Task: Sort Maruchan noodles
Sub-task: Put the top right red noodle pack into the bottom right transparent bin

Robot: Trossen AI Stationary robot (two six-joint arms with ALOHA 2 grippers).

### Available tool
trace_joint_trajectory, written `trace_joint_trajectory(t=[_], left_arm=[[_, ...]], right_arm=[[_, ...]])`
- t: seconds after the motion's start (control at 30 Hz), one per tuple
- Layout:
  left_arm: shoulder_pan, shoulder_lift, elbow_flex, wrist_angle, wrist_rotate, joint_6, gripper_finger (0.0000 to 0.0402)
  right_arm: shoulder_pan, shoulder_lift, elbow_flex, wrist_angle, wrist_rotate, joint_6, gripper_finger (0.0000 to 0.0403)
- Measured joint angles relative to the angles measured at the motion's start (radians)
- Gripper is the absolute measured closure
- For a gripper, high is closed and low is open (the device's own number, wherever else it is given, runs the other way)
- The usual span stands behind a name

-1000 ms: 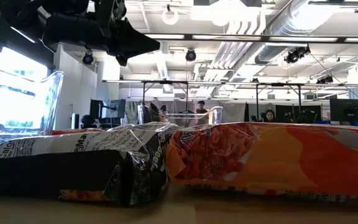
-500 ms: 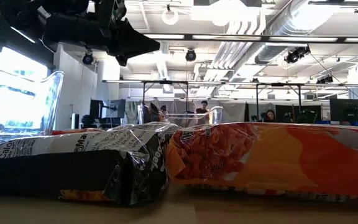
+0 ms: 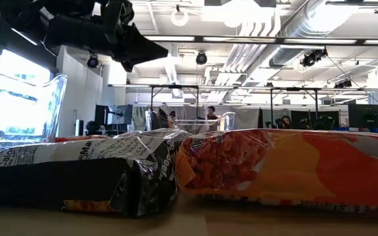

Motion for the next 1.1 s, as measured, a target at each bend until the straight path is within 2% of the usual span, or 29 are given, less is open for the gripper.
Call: trace_joint_trajectory(t=[0.27, 0.43, 0.63, 0.77, 1.1], left_arm=[[0.000, 0.000, 0.000, -0.009, 0.000, 0.000, 0.0390], [-0.006, 0.000, 0.000, -0.009, -0.005, 0.003, 0.0390], [-0.023, 0.000, 0.000, -0.008, -0.030, 0.018, 0.0390], [-0.023, 0.000, 0.000, -0.008, -0.031, 0.015, 0.0390], [-0.024, 0.000, 0.000, -0.008, -0.031, 0.008, 0.0390]], right_arm=[[0.003, 0.000, 0.000, -0.013, -0.032, 0.023, 0.0316], [0.007, 0.021, 0.000, -0.014, -0.105, 0.001, 0.0316], [0.010, 0.043, 0.000, 0.009, -0.032, -0.001, 0.0316], [0.006, 0.043, 0.000, 0.011, -0.025, 0.006, 0.0313], [-0.012, 0.042, 0.000, 0.021, -0.064, 0.013, 0.0225]])
